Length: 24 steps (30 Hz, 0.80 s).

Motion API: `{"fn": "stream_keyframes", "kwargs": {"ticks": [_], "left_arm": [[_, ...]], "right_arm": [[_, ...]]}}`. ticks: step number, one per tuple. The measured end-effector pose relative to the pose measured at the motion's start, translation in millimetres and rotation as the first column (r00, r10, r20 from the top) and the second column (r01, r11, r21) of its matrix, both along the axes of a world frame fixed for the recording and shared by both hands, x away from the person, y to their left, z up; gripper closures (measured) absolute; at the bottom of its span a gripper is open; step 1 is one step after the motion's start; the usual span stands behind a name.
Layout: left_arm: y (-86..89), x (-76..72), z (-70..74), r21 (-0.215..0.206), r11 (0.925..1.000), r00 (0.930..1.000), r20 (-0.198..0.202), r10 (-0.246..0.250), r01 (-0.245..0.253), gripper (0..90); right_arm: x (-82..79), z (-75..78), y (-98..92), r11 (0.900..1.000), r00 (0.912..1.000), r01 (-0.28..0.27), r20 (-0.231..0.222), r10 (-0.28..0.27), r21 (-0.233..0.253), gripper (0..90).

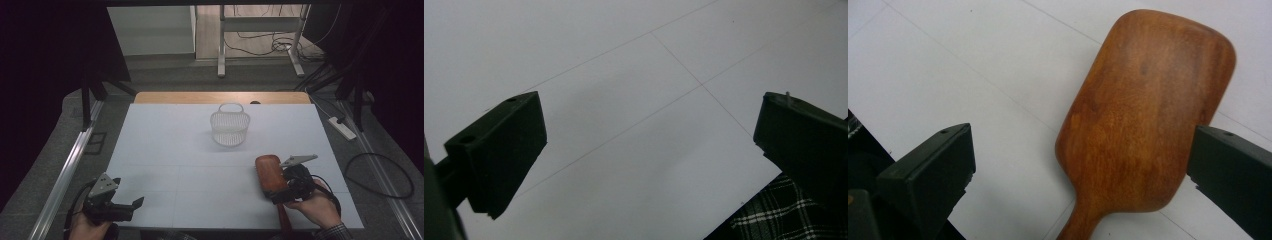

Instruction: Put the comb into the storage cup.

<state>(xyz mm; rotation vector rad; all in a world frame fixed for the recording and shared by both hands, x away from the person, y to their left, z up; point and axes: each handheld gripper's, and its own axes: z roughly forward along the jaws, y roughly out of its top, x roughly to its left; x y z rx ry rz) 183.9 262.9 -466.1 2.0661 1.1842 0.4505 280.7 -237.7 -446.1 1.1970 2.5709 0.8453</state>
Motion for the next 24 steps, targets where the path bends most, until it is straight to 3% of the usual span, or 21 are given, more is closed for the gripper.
{"fn": "stream_keyframes", "kwargs": {"ticks": [4,9,15,22,24], "left_arm": [[0.1,-0.2,0.1,0.000,1.0000,1.0000,0.001,-0.003,0.003,1.5],[-0.4,-0.2,0.0,0.003,1.0000,1.0000,0.003,-0.006,0.006,1.6],[-0.8,-0.2,0.0,0.007,0.9999,0.9999,0.004,-0.010,0.010,1.6],[-2.1,-0.3,0.0,0.016,0.9997,0.9998,0.002,-0.019,0.019,1.9],[-2.4,-0.5,0.1,0.019,0.9996,0.9997,0.003,-0.022,0.022,1.9]], "right_arm": [[1.2,-1.2,4.3,1.000,1.0000,-0.008,0.000,0.008,-0.022,0.0],[2.2,-1.4,5.9,0.999,0.9999,-0.016,0.005,0.016,-0.033,12.9],[5.1,1.3,1.8,0.999,0.9995,-0.028,-0.015,0.028,-0.026,45.8],[8.0,0.6,1.0,0.997,0.9952,-0.080,-0.058,0.078,-0.023,82.8],[8.4,1.2,0.6,0.996,0.9942,-0.092,-0.058,0.091,-0.018,89.1]]}}
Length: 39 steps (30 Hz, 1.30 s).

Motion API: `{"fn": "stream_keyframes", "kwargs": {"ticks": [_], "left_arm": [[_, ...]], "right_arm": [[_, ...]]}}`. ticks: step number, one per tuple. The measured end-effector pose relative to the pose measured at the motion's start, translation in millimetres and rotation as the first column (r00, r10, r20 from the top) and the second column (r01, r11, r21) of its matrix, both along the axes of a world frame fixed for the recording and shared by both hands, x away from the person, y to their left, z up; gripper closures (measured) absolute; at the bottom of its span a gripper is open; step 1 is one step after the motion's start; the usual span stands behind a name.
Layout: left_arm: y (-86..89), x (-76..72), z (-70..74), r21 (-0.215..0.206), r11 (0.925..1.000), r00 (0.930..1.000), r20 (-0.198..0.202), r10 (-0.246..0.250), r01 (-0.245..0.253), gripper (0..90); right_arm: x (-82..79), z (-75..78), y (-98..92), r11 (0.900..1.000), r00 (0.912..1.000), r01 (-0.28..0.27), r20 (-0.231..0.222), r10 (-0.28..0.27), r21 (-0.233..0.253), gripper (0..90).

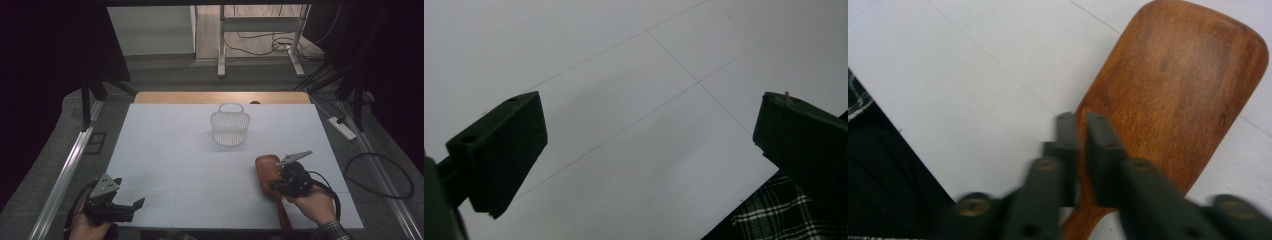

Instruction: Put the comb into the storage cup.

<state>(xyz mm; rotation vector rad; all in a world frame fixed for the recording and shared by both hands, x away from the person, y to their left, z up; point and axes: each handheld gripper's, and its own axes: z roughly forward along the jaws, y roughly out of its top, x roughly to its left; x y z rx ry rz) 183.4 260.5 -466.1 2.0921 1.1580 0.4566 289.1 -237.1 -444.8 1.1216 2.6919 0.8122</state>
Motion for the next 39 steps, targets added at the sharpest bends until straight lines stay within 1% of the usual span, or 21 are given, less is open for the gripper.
{"fn": "stream_keyframes", "kwargs": {"ticks": [2,4,9,16,21,23,25,30,33,39], "left_arm": [[-0.2,-0.1,0.0,0.002,1.0000,1.0000,0.001,-0.002,0.002,1.9],[-0.4,-0.1,0.0,0.003,1.0000,1.0000,0.000,-0.004,0.004,1.9],[-1.1,-0.2,0.0,0.008,0.9999,1.0000,0.002,-0.007,0.007,1.9],[-2.1,-0.3,-0.1,0.016,0.9998,1.0000,0.002,-0.009,0.009,2.1],[-2.7,-0.3,-0.2,0.020,0.9997,0.9999,0.002,-0.012,0.012,2.2],[-2.9,-0.3,-0.2,0.023,0.9997,0.9999,0.003,-0.012,0.012,2.2],[-3.1,-0.4,-0.2,0.026,0.9995,0.9999,0.003,-0.015,0.015,2.2],[-4.1,-0.7,-0.2,0.034,0.9993,0.9998,0.006,-0.018,0.018,2.2],[-4.3,-0.7,-0.2,0.037,0.9991,0.9998,0.005,-0.020,0.020,2.2],[-4.8,-0.7,-0.3,0.040,0.9989,0.9997,0.006,-0.022,0.022,2.2]], "right_arm": [[0.4,0.5,-0.2,1.000,1.0000,-0.002,-0.007,0.002,0.000,89.2],[-0.3,-1.9,0.4,1.000,0.9996,-0.025,-0.009,0.025,-0.019,89.2],[-1.7,-9.7,0.9,0.997,0.9977,-0.068,-0.014,0.067,-0.040,89.2],[-4.3,-20.3,-0.2,0.995,0.9954,-0.084,-0.052,0.081,-0.051,89.2],[-5.8,-26.5,1.9,0.992,0.9911,-0.110,-0.083,0.104,-0.064,89.2],[-6.2,-28.8,2.7,0.991,0.9896,-0.115,-0.095,0.108,-0.072,89.2],[-6.0,-33.1,3.4,0.988,0.9865,-0.126,-0.117,0.115,-0.093,89.2],[-5.6,-40.3,3.1,0.982,0.9822,-0.137,-0.147,0.117,-0.131,89.2],[-5.5,-41.2,2.0,0.981,0.9795,-0.145,-0.159,0.123,-0.133,89.2],[-4.5,-41.1,-2.6,0.982,0.9780,-0.140,-0.172,0.118,-0.126,89.2]]}}
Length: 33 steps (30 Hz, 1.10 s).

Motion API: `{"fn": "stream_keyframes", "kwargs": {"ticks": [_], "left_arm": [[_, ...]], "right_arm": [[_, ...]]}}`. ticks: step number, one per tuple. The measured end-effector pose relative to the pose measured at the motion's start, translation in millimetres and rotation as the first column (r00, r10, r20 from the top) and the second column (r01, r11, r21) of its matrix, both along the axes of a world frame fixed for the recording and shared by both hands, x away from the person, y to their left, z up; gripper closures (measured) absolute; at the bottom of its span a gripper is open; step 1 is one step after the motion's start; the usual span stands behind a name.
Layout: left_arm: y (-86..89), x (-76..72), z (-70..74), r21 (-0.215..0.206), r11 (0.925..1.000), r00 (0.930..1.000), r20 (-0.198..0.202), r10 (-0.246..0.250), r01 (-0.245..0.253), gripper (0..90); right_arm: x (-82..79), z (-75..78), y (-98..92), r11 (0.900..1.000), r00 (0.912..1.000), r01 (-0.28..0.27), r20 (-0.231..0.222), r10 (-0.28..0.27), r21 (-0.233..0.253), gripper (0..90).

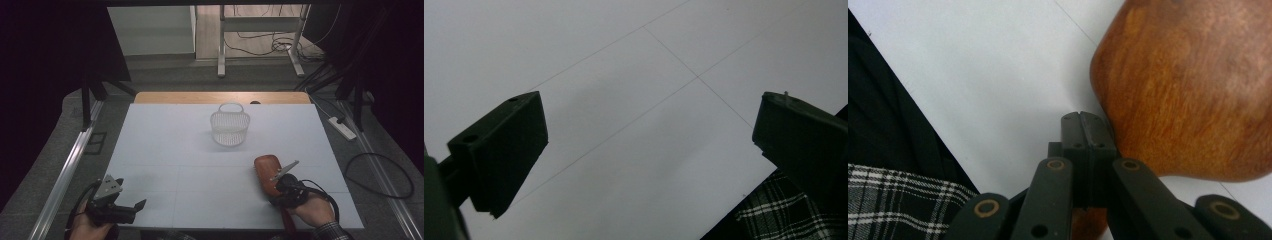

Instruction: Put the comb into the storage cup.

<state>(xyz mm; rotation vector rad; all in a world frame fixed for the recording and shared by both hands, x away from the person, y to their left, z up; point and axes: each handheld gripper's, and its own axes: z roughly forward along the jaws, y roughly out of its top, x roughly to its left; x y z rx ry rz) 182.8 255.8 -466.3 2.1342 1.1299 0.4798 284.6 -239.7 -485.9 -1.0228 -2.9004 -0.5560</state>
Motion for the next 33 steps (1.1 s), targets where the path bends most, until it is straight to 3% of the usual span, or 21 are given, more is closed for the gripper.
{"fn": "stream_keyframes", "kwargs": {"ticks": [6,16,23,28,33], "left_arm": [[-0.6,0.0,0.0,0.004,1.0000,1.0000,0.001,-0.001,0.001,2.3],[-1.2,0.1,-0.1,0.010,0.9999,1.0000,0.000,-0.005,0.005,2.4],[-1.9,0.2,-0.1,0.015,0.9999,1.0000,0.000,-0.007,0.007,2.5],[-1.9,0.3,-0.2,0.014,0.9999,1.0000,-0.001,-0.005,0.005,2.5],[-2.3,0.5,-0.2,0.019,0.9998,1.0000,-0.001,-0.006,0.006,2.6]], "right_arm": [[1.8,0.5,-7.6,1.000,0.9999,0.014,-0.006,-0.014,0.002,89.2],[5.2,-1.5,-21.1,0.997,0.9989,0.046,-0.001,-0.046,-0.060,89.2],[4.6,0.1,-22.1,0.997,0.9987,0.051,-0.002,-0.051,-0.049,89.2],[-2.3,11.2,-19.0,0.999,0.9988,0.042,0.025,-0.041,-0.021,88.5],[-8.7,25.7,-21.1,0.999,0.9952,0.054,0.081,-0.054,-0.001,80.7]]}}
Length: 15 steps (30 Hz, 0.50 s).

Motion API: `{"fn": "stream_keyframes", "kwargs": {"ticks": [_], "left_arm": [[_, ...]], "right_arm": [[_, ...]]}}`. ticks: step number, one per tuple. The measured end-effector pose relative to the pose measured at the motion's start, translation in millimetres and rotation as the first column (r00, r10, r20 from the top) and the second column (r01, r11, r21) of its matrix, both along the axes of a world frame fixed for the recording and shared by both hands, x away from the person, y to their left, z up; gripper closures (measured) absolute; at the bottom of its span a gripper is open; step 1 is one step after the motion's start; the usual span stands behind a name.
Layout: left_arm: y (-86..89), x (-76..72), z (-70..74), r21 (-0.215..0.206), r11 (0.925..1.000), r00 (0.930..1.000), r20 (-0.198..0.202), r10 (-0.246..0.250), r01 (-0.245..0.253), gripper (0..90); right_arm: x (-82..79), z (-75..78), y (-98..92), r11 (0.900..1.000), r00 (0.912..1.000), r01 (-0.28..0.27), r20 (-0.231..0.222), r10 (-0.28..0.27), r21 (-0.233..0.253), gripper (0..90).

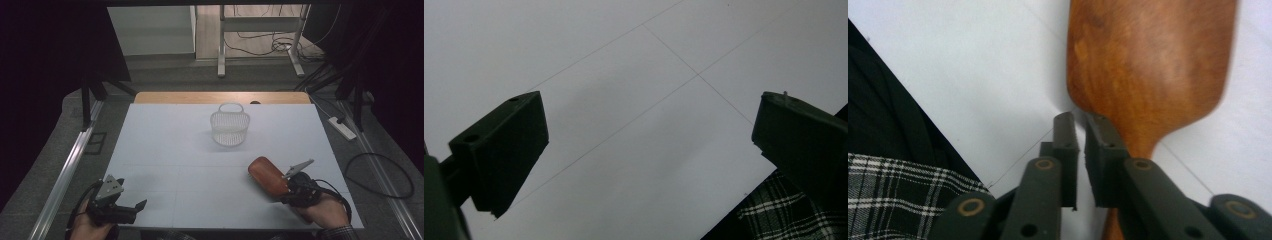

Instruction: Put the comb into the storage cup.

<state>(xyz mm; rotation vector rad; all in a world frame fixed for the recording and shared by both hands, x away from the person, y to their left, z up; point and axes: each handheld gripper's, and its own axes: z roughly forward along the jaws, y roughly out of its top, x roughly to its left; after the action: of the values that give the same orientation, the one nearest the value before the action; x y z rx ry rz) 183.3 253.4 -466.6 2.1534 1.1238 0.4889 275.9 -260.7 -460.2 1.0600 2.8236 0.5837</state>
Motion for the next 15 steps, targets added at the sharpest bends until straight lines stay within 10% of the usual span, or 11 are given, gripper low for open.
{"fn": "stream_keyframes", "kwargs": {"ticks": [15], "left_arm": [[-0.4,0.3,0.0,0.004,1.0000,1.0000,-0.002,-0.005,0.005,2.7]], "right_arm": [[-2.0,7.6,-7.2,0.998,0.9928,0.060,0.104,-0.059,0.003,36.8]]}}
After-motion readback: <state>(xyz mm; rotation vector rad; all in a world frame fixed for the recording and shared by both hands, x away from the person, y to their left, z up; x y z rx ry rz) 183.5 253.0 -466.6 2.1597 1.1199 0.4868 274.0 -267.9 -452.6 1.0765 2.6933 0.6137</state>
